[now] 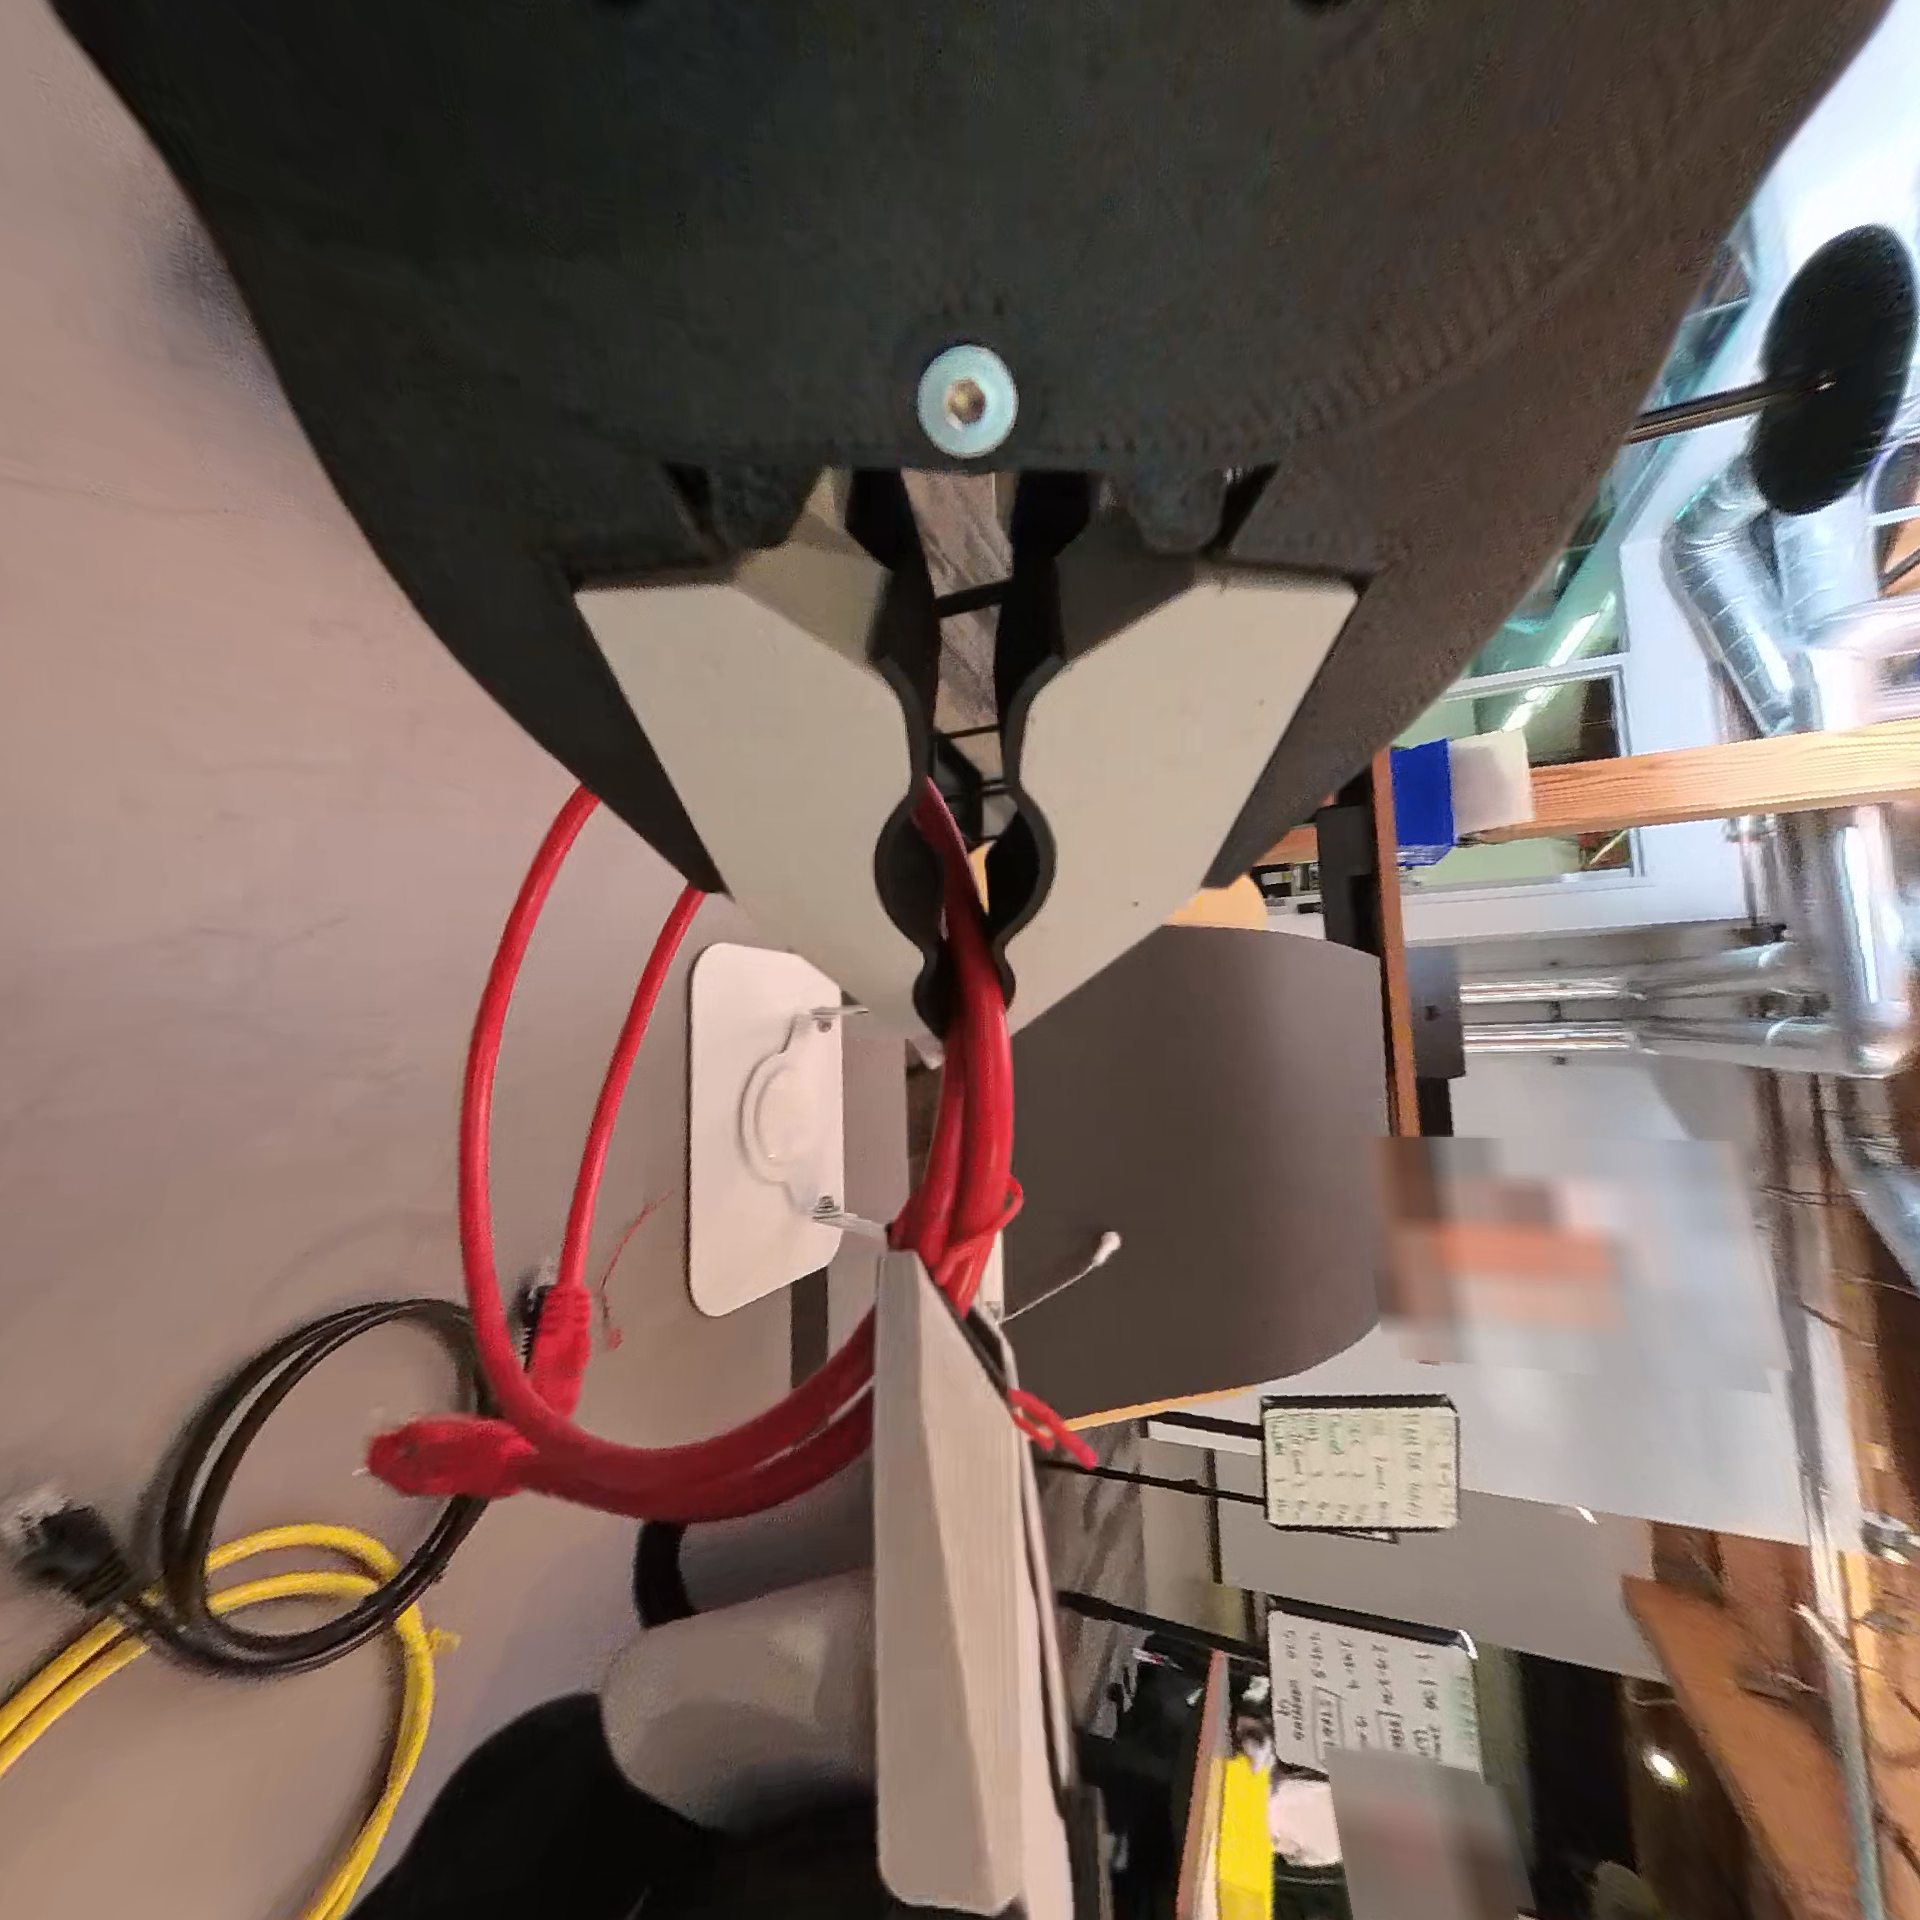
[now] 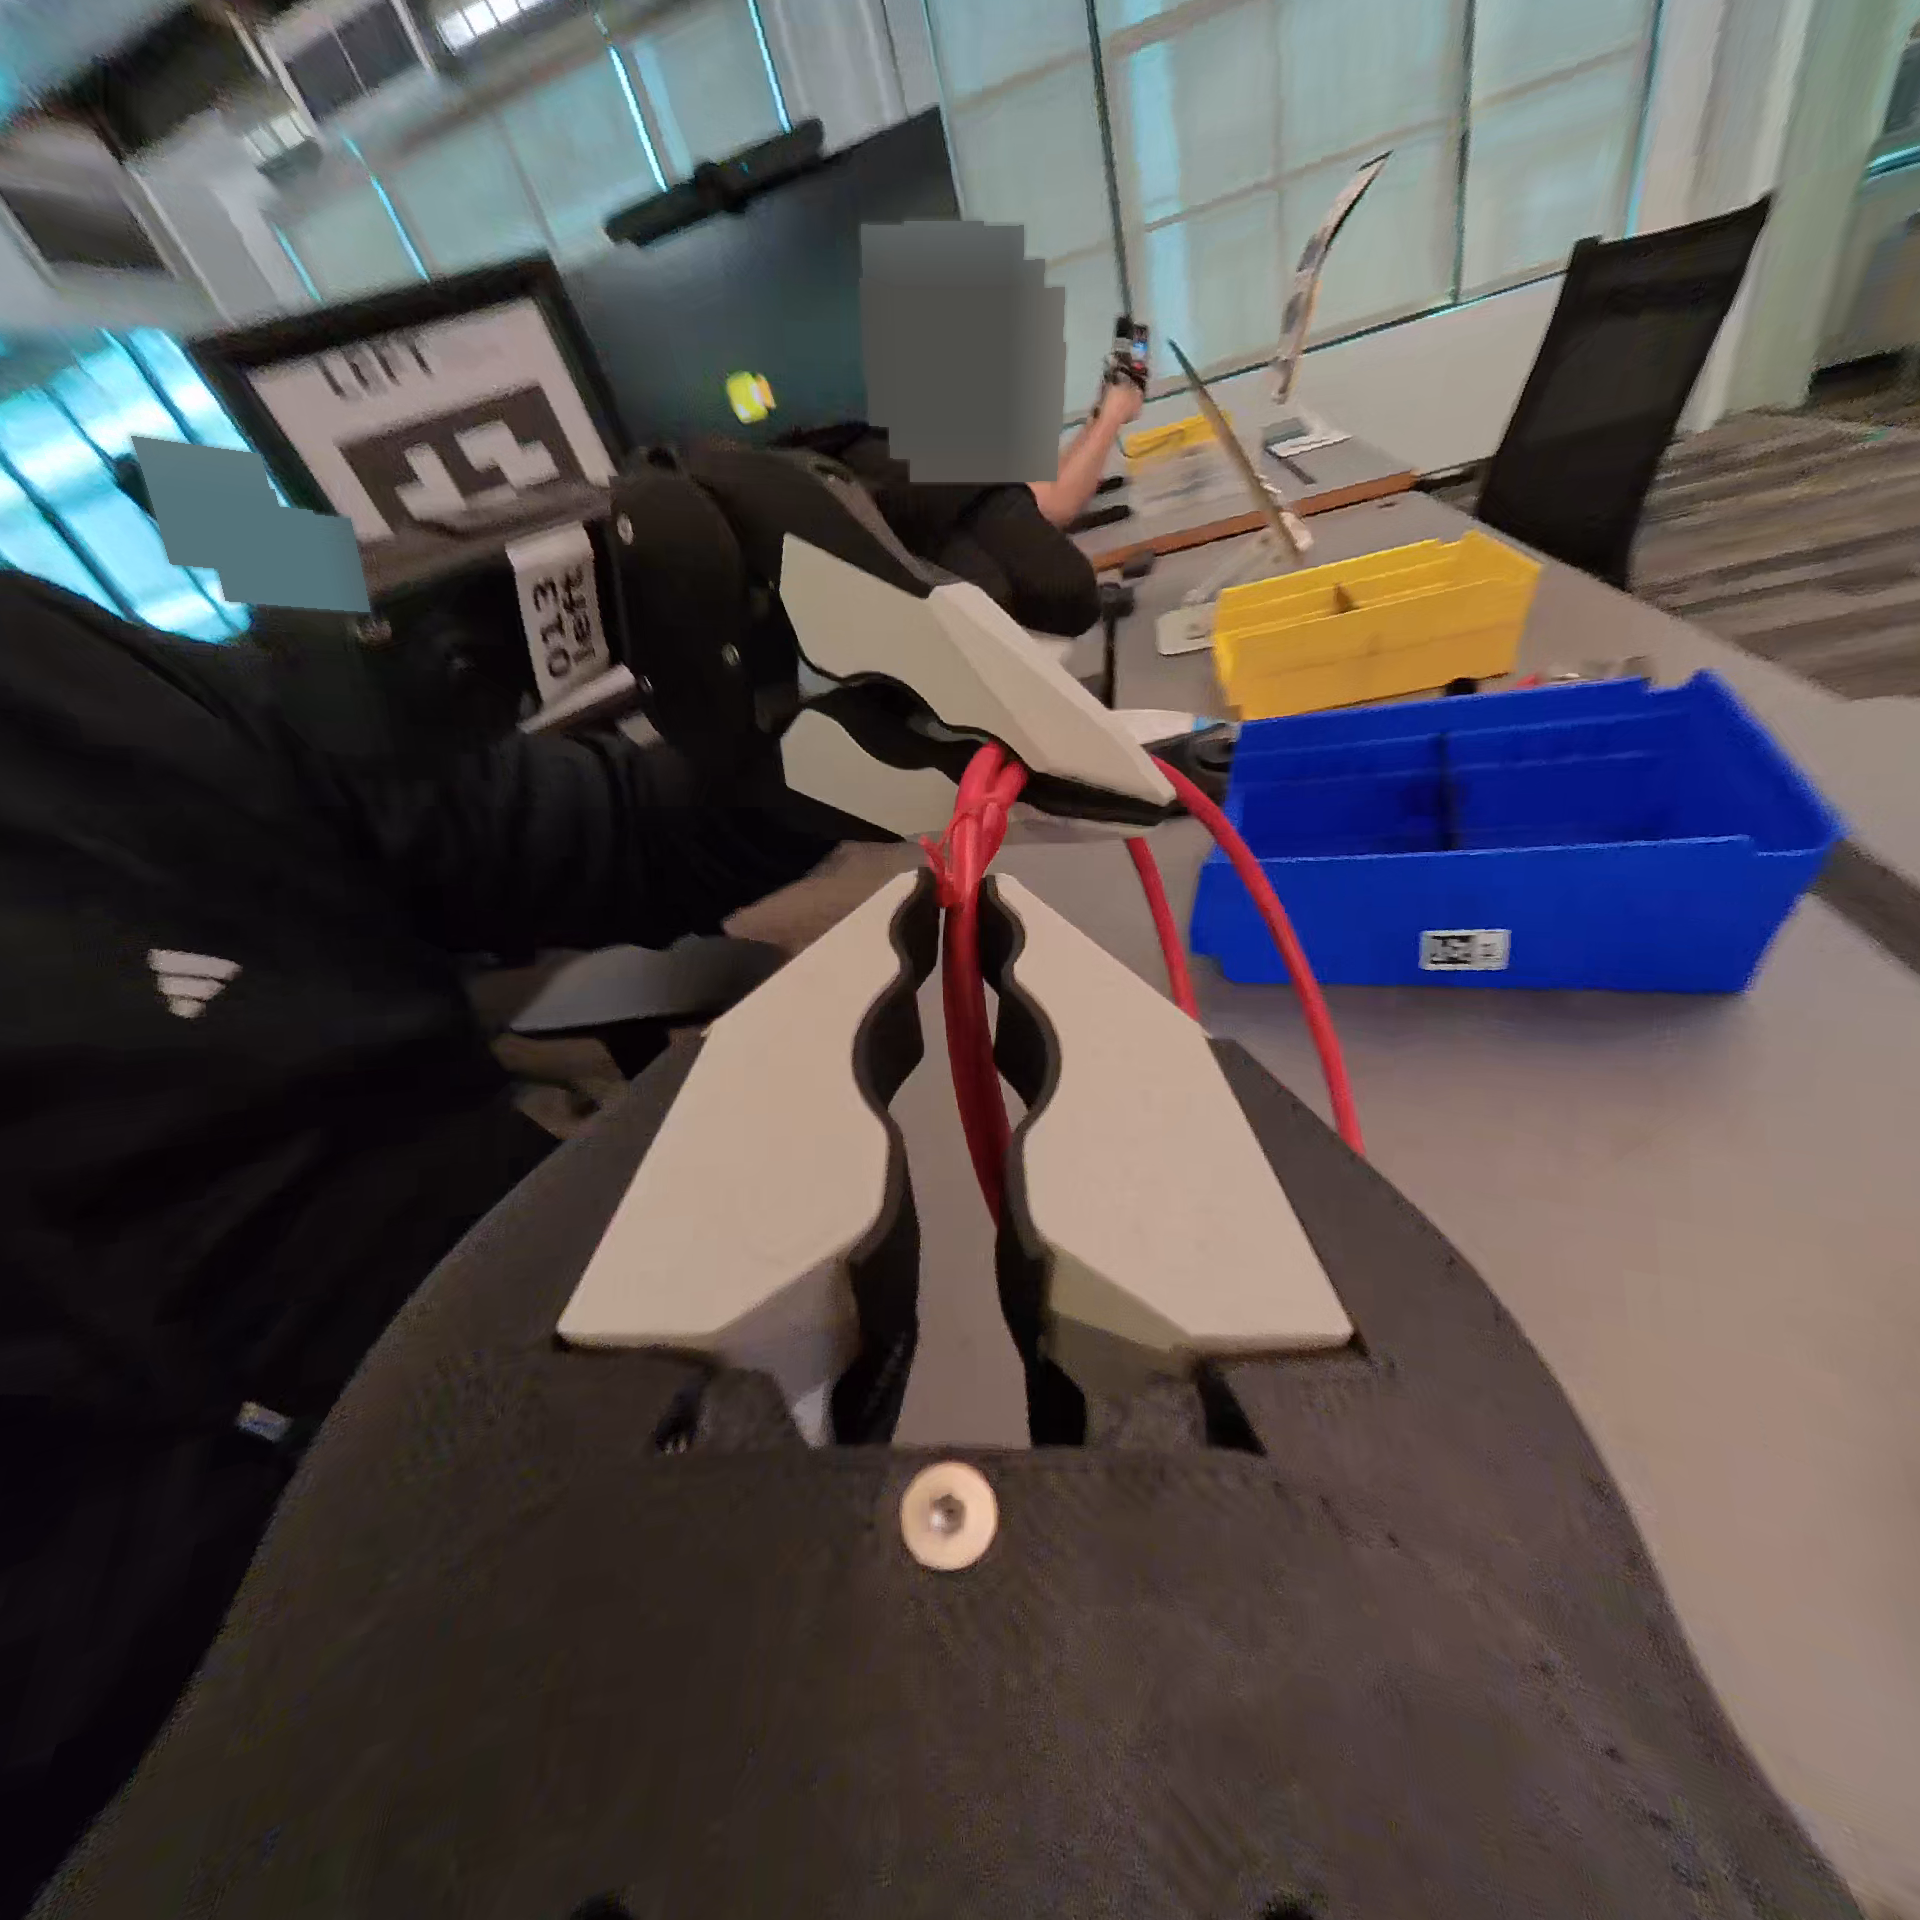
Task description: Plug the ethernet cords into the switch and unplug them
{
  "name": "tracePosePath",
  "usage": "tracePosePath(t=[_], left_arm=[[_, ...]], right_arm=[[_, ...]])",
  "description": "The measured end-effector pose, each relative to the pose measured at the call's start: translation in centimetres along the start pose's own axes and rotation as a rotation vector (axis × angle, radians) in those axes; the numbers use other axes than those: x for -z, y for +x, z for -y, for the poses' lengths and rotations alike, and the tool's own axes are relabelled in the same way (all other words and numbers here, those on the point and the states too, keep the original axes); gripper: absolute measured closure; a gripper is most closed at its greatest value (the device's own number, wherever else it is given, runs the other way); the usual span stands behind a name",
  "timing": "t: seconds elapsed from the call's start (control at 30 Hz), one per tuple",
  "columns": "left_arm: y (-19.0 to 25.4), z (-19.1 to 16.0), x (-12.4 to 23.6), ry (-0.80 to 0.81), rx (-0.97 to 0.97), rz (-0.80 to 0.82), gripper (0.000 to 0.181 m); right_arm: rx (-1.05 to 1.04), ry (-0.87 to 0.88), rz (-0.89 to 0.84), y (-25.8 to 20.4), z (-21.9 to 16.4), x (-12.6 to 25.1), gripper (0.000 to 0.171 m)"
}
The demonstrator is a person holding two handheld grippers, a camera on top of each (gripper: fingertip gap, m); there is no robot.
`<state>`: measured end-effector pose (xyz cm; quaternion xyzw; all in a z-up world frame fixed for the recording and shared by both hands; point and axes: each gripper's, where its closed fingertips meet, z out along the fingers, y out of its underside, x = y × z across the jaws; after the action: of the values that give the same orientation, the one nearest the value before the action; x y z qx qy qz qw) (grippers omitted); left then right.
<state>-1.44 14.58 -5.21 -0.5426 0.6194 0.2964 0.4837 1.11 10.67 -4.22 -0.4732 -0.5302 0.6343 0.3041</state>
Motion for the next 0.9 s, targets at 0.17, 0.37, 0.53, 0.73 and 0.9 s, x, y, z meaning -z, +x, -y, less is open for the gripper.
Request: tracePosePath(t=[0.17,0.37,0.53,0.73,0.9], left_arm=[[0.4,-1.8,-0.7,-0.011,0.264,-0.119,0.181],[-0.1,-3.3,-1.3,0.070,0.739,-0.305,0.181],[-0.5,-3.2,-1.3,0.137,0.909,-0.394,0.181],[-0.9,-3.6,-0.8,0.136,0.899,-0.368,0.181],[-1.0,-3.2,-0.4,0.146,0.878,-0.360,0.181]], right_arm=[[0.161,0.009,-0.220,2.4,1.0,-0.3,0.135],[0.745,-0.094,-0.675,3.1,3.7,1.5,0.141],[1.124,-0.261,-0.801,1.2,3.7,-0.7,0.164],[1.029,-0.222,-0.743,1.5,3.4,-1.0,0.163],[0.947,-0.194,-0.670,1.1,3.4,-1.0,0.160]])
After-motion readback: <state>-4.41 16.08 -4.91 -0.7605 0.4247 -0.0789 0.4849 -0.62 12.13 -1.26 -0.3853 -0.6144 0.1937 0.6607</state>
